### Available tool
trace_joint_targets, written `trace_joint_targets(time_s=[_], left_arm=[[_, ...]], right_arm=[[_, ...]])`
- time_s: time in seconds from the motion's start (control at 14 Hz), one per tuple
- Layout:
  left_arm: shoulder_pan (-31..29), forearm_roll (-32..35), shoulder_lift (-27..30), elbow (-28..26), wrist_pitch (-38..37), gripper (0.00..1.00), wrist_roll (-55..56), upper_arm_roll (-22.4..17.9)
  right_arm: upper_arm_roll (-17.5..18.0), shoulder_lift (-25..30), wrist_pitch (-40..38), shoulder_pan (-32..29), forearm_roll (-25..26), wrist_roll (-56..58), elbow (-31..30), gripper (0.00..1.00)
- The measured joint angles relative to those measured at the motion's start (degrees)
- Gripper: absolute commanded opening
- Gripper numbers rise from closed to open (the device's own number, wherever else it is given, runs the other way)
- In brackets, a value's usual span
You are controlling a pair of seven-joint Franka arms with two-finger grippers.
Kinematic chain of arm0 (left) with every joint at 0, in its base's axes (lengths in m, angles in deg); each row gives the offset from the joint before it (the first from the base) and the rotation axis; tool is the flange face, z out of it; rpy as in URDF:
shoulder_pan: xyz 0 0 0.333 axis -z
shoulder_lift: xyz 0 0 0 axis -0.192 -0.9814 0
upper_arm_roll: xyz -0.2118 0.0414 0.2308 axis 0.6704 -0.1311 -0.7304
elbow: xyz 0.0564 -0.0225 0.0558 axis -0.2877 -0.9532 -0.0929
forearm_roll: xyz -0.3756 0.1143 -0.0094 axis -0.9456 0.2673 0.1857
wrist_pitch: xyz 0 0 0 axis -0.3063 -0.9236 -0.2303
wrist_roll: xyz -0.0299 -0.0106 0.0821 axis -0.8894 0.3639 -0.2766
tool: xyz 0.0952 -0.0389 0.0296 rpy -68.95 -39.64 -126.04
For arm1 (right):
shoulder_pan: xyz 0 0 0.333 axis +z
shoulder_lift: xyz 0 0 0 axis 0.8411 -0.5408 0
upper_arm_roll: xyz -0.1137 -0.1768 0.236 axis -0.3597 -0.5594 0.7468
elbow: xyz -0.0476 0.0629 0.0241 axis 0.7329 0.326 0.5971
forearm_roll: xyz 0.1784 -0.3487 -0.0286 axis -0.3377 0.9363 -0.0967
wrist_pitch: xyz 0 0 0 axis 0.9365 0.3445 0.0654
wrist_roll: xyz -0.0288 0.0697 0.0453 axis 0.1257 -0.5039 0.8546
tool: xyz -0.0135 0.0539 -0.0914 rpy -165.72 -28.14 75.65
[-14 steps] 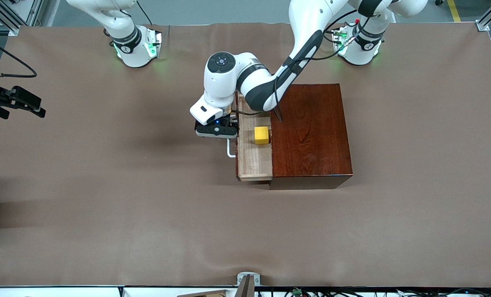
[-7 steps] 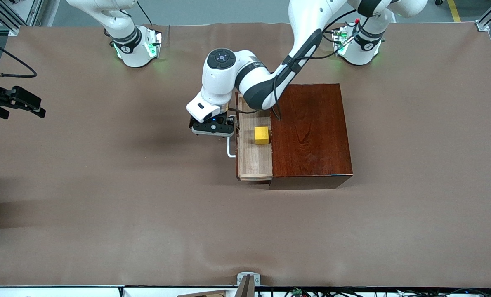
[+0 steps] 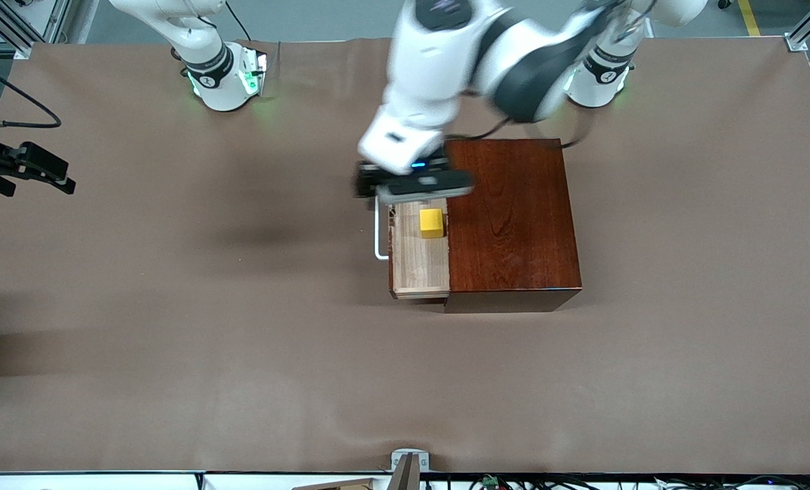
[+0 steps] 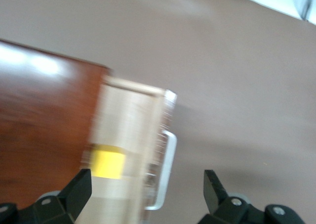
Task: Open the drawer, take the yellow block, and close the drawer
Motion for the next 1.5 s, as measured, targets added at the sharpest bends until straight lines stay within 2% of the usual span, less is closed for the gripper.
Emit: trace_joint_targets(time_s=[0.36, 0.57, 0.93, 1.22, 1.5], left_arm=[[-13.03, -0.54, 8.52, -1.14, -15.65, 1.0, -26.11, -0.25], [-20.8, -0.58, 11.02, -2.8, -18.59, 1.0, -36.74, -0.22], [-29.86, -0.71, 13.77, -7.75, -18.74, 1.0, -40.04, -0.09], [-34.3, -5.57, 15.81, -11.42, -18.64, 1.0, -40.24, -0.04], [-36.06, -7.05, 16.86, -12.73, -17.65, 1.0, -47.74, -0.03]], right_arm=[[0.69, -3.67, 0.21, 1.44, -0.17, 0.0, -0.13, 1.0], [0.9, -7.54, 1.62, 3.45, -0.19, -0.03, 0.26, 1.0], [0.99, -11.32, 3.9, 5.1, -0.21, -0.03, 1.36, 1.0], [1.03, -12.97, 5.55, 5.82, -0.22, -0.03, 1.52, 1.0], [1.06, -14.11, 6.71, 6.16, -0.22, -0.03, 1.64, 1.0]])
